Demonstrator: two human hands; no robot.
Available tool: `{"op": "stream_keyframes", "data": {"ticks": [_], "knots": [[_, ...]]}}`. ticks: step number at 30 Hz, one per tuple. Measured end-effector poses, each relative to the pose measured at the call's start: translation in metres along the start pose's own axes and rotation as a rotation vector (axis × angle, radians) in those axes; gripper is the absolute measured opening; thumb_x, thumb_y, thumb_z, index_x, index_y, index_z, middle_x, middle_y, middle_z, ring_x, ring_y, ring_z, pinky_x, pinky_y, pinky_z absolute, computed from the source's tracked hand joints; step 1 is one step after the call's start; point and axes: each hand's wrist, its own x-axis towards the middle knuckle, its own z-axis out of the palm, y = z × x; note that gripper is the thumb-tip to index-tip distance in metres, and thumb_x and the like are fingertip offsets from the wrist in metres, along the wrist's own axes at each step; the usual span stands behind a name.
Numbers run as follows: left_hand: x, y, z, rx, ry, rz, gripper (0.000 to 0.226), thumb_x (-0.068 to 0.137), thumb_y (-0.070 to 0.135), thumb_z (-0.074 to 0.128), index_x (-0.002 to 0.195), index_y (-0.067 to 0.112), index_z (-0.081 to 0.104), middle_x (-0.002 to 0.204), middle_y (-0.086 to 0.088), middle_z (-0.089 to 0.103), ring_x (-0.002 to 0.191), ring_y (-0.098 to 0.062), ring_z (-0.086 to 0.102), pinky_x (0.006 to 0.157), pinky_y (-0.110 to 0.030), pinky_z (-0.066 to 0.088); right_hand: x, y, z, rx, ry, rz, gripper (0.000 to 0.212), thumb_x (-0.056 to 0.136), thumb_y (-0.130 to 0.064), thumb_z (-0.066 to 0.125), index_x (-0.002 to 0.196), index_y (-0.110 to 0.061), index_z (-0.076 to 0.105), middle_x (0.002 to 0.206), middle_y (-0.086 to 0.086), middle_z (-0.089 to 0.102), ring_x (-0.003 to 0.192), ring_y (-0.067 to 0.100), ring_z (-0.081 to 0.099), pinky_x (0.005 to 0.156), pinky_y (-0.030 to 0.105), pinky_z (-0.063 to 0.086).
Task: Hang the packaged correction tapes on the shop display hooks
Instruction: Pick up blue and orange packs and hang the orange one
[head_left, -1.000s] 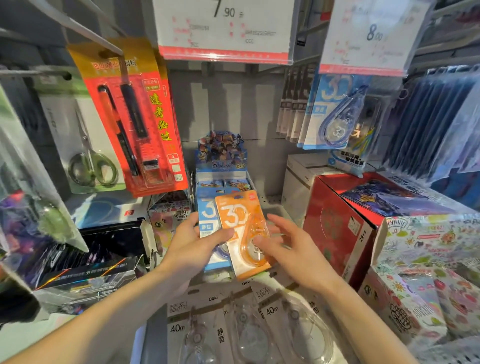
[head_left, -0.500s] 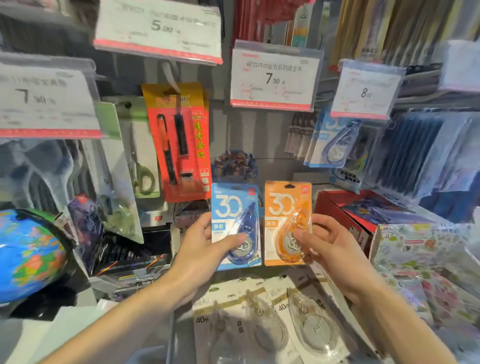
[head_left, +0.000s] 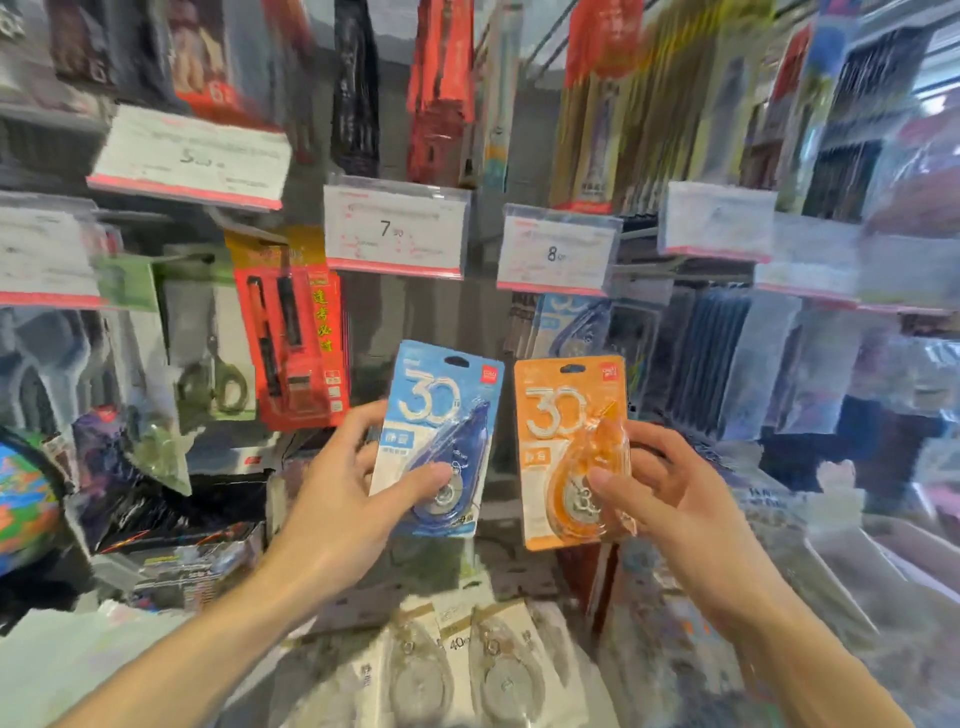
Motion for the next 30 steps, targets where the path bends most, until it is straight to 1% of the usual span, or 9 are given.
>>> {"op": "stream_keyframes", "data": {"ticks": [3, 7, 9, 12, 16, 19, 24, 28, 30], "knots": [[-0.004, 0.011, 0.037, 0.029, 0.024, 0.046, 0.065, 0.067, 0.03, 0.083, 0.127, 0.028, 0.056, 0.114, 0.008, 0.079, 0.102, -0.011, 0.077, 0.079, -0.024, 0.061, 0.001, -0.001, -0.041, 0.012, -0.041, -0.055, 0.052, 0.077, -0.031, 0.08, 0.124, -0.022, 0.061, 0.109, 0.005, 0.081, 0.096, 0.021, 0.08, 0.071, 0.024, 0.062], [-0.004, 0.031, 0.087, 0.14, 0.101, 0.145, 0.061, 0.068, 0.029, 0.081, 0.125, 0.028, 0.06, 0.109, 0.025, 0.077, 0.096, 0.004, 0.074, 0.075, -0.009, 0.053, 0.008, -0.004, -0.091, 0.007, -0.037, -0.135, 0.047, 0.072, -0.035, 0.082, 0.116, -0.032, 0.065, 0.106, 0.005, 0.082, 0.095, 0.019, 0.079, 0.069, 0.026, 0.062], [-0.001, 0.041, 0.104, 0.192, 0.13, 0.175, 0.056, 0.073, 0.024, 0.083, 0.124, 0.03, 0.061, 0.109, 0.023, 0.078, 0.096, 0.003, 0.074, 0.078, -0.01, 0.053, 0.012, -0.008, -0.108, -0.014, -0.024, -0.171, 0.041, 0.072, -0.036, 0.081, 0.109, -0.041, 0.066, 0.104, 0.002, 0.082, 0.094, 0.015, 0.079, 0.069, 0.025, 0.062], [0.001, 0.059, 0.119, 0.268, 0.152, 0.209, 0.052, 0.084, 0.014, 0.082, 0.125, 0.036, 0.06, 0.109, 0.021, 0.079, 0.099, -0.002, 0.075, 0.078, -0.011, 0.054, 0.015, -0.015, -0.124, -0.072, -0.059, -0.216, 0.039, 0.076, -0.035, 0.08, 0.107, -0.05, 0.062, 0.103, -0.01, 0.081, 0.092, 0.006, 0.078, 0.07, 0.014, 0.06], [0.002, 0.085, 0.129, 0.338, 0.173, 0.299, 0.05, 0.085, 0.021, 0.081, 0.119, 0.05, 0.06, 0.117, 0.023, 0.075, 0.104, 0.0, 0.073, 0.082, -0.012, 0.054, 0.017, -0.024, -0.135, -0.129, -0.086, -0.263, 0.044, 0.082, -0.028, 0.081, 0.103, -0.06, 0.058, 0.107, -0.018, 0.078, 0.097, 0.001, 0.076, 0.076, 0.011, 0.058], [0.001, 0.101, 0.133, 0.351, 0.165, 0.349, 0.048, 0.083, 0.032, 0.084, 0.116, 0.056, 0.061, 0.121, 0.024, 0.073, 0.109, 0.001, 0.071, 0.086, -0.013, 0.054, 0.016, -0.03, -0.139, -0.154, -0.081, -0.287, 0.05, 0.087, -0.019, 0.081, 0.105, -0.06, 0.058, 0.11, -0.02, 0.077, 0.1, 0.002, 0.075, 0.08, 0.015, 0.059], [0.002, 0.116, 0.131, 0.329, 0.171, 0.409, 0.045, 0.073, 0.046, 0.078, 0.113, 0.059, 0.062, 0.117, 0.022, 0.075, 0.105, 0.0, 0.073, 0.081, -0.011, 0.054, 0.019, -0.044, -0.143, -0.144, -0.031, -0.292, 0.042, 0.085, -0.027, 0.08, 0.113, -0.048, 0.057, 0.108, -0.022, 0.077, 0.098, 0.002, 0.076, 0.074, 0.017, 0.061], [0.003, 0.121, 0.129, 0.313, 0.154, 0.438, 0.046, 0.08, 0.033, 0.079, 0.115, 0.056, 0.061, 0.117, 0.022, 0.076, 0.104, -0.001, 0.074, 0.079, -0.011, 0.055, 0.026, -0.054, -0.14, -0.125, 0.019, -0.296, 0.039, 0.087, -0.027, 0.079, 0.114, -0.045, 0.058, 0.105, -0.02, 0.078, 0.095, 0.005, 0.077, 0.077, 0.03, 0.066], [0.004, 0.122, 0.128, 0.305, 0.144, 0.438, 0.047, 0.081, 0.03, 0.079, 0.12, 0.051, 0.061, 0.117, 0.02, 0.076, 0.104, -0.003, 0.074, 0.079, -0.011, 0.055, 0.029, -0.057, -0.135, -0.106, 0.045, -0.309, 0.038, 0.087, -0.031, 0.079, 0.116, -0.045, 0.059, 0.106, -0.016, 0.079, 0.095, 0.006, 0.078, 0.077, 0.031, 0.066]]}}
